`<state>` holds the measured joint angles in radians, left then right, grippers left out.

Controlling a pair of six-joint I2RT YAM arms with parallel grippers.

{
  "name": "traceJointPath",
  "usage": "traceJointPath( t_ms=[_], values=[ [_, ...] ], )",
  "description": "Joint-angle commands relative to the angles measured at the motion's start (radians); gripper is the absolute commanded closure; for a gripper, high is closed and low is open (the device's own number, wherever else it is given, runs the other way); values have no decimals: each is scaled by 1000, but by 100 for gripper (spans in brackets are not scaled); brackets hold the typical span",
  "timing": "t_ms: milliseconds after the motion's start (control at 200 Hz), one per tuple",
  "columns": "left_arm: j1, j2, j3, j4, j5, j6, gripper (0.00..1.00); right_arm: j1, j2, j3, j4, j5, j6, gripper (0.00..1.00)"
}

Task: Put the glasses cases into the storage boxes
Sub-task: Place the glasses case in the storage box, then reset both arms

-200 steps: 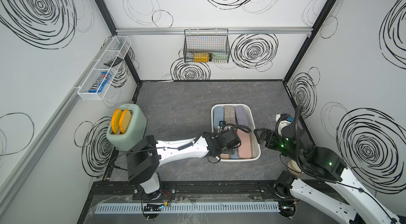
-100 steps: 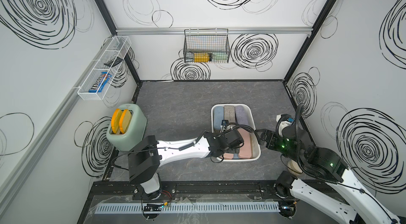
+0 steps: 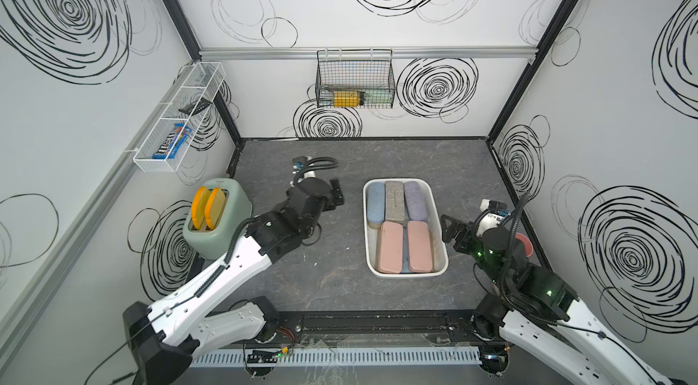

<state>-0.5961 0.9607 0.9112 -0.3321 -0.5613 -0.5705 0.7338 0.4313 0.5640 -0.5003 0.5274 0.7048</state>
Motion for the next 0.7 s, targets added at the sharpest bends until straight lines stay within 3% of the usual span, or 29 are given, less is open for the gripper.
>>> traceJointPath(
  t_ms=[0,115,205,345,425,495,565,696],
  values=[
    [122,-180,-246,321,-17,321,4,-53,33,-91,270,147,-110,3],
    [224,-362,-605,745,-72,421,4,-203,206,-137,390,157,-157,2],
    [316,-372,-758,912,-49,438,4,-360,316,-177,518,108,-187,3],
    [379,-170,-708,955,-19,486,4,-522,448,-264,735,108,-249,3],
    [422,-5,-645,968,47,475,4,-608,499,-200,668,71,-202,2],
    [459,115,-629,1047,133,487,4,-614,541,-211,771,84,-289,2],
    [472,207,-639,1157,140,467,4,-618,586,-248,910,57,-379,3],
    [505,323,-712,1449,200,447,4,-625,675,-352,1170,-58,-419,3]
  ],
)
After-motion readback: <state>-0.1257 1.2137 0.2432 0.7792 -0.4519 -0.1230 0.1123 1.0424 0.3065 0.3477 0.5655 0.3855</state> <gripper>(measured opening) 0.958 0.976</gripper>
